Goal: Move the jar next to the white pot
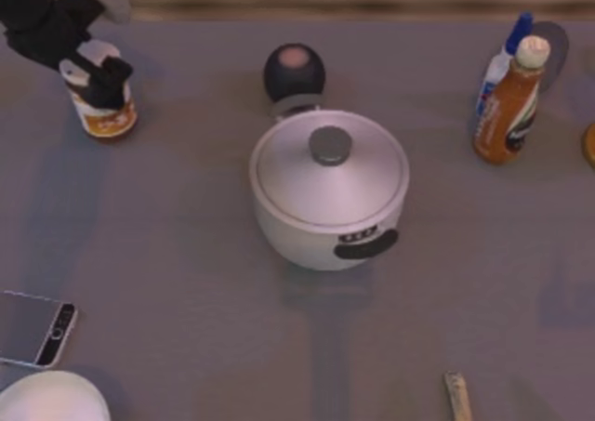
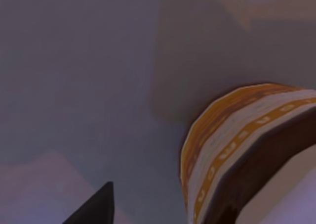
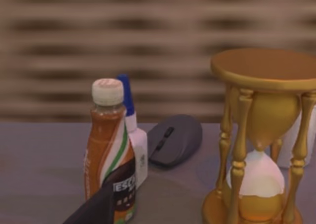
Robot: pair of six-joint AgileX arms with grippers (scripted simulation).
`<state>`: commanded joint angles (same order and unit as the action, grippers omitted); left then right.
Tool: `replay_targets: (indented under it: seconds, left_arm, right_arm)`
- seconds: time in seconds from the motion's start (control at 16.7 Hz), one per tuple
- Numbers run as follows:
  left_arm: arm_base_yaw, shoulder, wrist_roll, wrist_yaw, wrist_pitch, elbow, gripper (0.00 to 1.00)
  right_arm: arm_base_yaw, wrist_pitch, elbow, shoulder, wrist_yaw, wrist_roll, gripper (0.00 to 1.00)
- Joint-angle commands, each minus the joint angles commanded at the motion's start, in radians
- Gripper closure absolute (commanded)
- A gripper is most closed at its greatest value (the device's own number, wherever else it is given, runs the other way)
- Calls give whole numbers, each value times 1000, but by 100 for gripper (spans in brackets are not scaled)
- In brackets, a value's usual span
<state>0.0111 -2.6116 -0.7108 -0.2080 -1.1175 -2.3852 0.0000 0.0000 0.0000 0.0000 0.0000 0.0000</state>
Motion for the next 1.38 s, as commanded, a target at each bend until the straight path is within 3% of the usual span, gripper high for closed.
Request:
replay_targets:
  seconds: [0.78,1.38]
  left_arm:
    - [0,0,0,0,0,0,98]
    - [-4,3,-2,0,0,3,100]
  right_arm:
    - [0,0,0,0,0,0,0]
    - [0,0,0,0,0,0,0]
